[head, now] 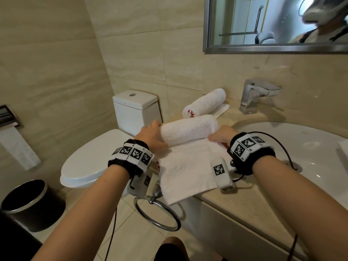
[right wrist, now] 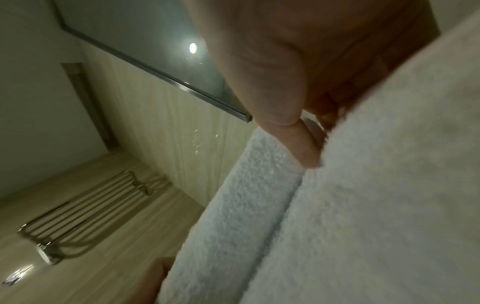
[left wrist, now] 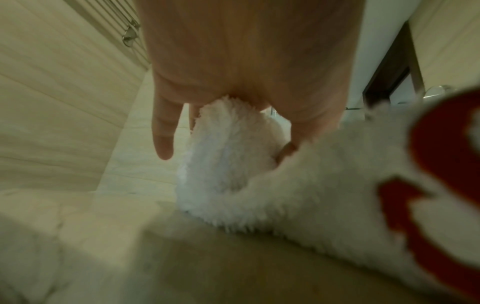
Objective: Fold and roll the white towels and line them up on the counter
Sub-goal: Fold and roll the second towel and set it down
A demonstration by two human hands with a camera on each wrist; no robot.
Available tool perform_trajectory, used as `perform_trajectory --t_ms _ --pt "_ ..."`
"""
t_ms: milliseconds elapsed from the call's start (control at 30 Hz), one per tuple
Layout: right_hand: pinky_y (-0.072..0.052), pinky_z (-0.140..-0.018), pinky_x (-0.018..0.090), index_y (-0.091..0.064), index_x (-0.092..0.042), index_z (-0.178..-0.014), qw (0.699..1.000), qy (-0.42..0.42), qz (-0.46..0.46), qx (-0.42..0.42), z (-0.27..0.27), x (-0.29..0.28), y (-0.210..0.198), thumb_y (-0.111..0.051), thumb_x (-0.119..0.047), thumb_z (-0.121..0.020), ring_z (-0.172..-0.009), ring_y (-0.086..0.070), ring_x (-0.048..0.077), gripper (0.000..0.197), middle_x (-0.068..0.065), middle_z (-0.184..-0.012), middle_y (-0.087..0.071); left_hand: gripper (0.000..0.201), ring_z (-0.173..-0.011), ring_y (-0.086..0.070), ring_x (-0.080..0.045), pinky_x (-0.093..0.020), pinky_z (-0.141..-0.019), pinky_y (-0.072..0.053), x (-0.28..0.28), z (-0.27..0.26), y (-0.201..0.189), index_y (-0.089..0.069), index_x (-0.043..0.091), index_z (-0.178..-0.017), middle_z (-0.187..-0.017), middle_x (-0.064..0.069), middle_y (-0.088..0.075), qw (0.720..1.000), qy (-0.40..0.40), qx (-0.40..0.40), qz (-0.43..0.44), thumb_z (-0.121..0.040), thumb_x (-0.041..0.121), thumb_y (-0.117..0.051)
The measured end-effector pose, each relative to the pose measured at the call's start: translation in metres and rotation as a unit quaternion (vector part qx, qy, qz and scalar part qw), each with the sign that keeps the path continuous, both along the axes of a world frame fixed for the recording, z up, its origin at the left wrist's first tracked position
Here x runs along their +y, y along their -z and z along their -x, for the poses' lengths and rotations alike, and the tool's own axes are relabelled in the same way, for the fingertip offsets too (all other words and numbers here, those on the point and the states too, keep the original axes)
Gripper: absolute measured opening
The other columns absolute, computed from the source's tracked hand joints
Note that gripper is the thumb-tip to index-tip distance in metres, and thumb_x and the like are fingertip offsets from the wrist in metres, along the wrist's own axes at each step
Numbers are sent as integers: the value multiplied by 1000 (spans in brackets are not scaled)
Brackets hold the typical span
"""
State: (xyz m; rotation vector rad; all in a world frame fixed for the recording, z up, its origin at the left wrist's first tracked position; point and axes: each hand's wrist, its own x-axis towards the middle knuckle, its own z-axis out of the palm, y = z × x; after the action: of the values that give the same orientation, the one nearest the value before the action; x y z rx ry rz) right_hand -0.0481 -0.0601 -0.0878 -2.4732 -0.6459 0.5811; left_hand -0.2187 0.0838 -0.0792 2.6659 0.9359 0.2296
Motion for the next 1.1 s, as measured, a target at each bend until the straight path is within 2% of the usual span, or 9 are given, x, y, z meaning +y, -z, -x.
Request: perform_trajectory --t_ms 100,233,300,400,500,667,867,1000,1100 --pt "-48 -85 34 -55 2 -115 1000 9 -2 -5 2 3 1 -61 -18 -87 -107 -59 32 35 17 -112 -60 64 -108 -49 -24 -40 -92 -47 2 0 1 -36 17 -123 -118 -6 -51 1000 1 -2 5 -72 26 -74" --pt "-41 -66 27 -53 -4 -77 999 12 16 31 -1 1 -5 -62 -18 -86 -79 -55 26 19 10 -76 -53 66 -106 -48 -22 -39 -92 -47 2 0 1 -35 18 -123 -116 -5 -50 1000 1 13 -2 -71 26 -75" --pt "-39 -70 27 -50 -6 -72 999 14 10 50 -2 1 -10 -61 -19 -85 -82 -51 25 22 8 -70 -49 65 -103 -47 -20 -37 -90 -47 3 1 2 -35 18 -122 -115 -4 -49 1000 1 16 -6 -71 25 -74" --pt "-43 -81 33 -57 -4 -105 998 -9 -2 55 -5 3 -12 -54 -21 -89 -91 -49 24 24 16 -95 -59 64 -98 -42 -17 -35 -87 -46 4 1 4 -35 19 -122 -114 -3 -48 1000 0 14 -9 -71 24 -73" --pt "-46 -91 36 -52 -6 -101 999 -25 13 24 -6 6 -12 -52 -17 -90 -99 -53 26 16 19 -111 -56 62 -101 -41 -17 -34 -89 -44 3 2 6 -35 18 -122 -116 -3 -47 1000 2 5 -10 -72 22 -72" --pt "-51 -83 33 -65 5 -105 998 19 -1 -56 -17 9 1 -63 -5 -81 -100 -64 30 26 17 -101 -66 62 -105 -42 -18 -34 -90 -43 0 7 12 -34 17 -125 -121 -4 -45 1000 7 -10 -22 -74 20 -69" --pt "-47 -63 26 -59 -9 -73 995 33 -88 -18 -24 2 6 -62 1 -78 -79 -56 23 11 8 -72 -56 57 -112 -42 -25 -32 -86 -40 -3 6 15 -33 15 -127 -125 -7 -42 998 -3 5 -57 -80 21 -64" --pt "-49 -79 36 -57 3 -110 993 48 -88 -57 -21 7 4 -52 -5 -85 -98 -61 34 26 22 -106 -61 52 -111 -42 -26 -31 -77 -38 -10 7 19 -33 11 -126 -124 -8 -41 992 -6 27 -123 -83 24 -61" --pt "-41 -98 39 -32 -10 -141 981 2 -165 -99 -15 3 -11 -50 -4 -85 -124 -43 33 58 17 -139 -38 51 -109 -42 -25 -29 -72 -37 -16 8 23 -33 9 -126 -122 -9 -41 983 2 41 -181 -84 27 -57"
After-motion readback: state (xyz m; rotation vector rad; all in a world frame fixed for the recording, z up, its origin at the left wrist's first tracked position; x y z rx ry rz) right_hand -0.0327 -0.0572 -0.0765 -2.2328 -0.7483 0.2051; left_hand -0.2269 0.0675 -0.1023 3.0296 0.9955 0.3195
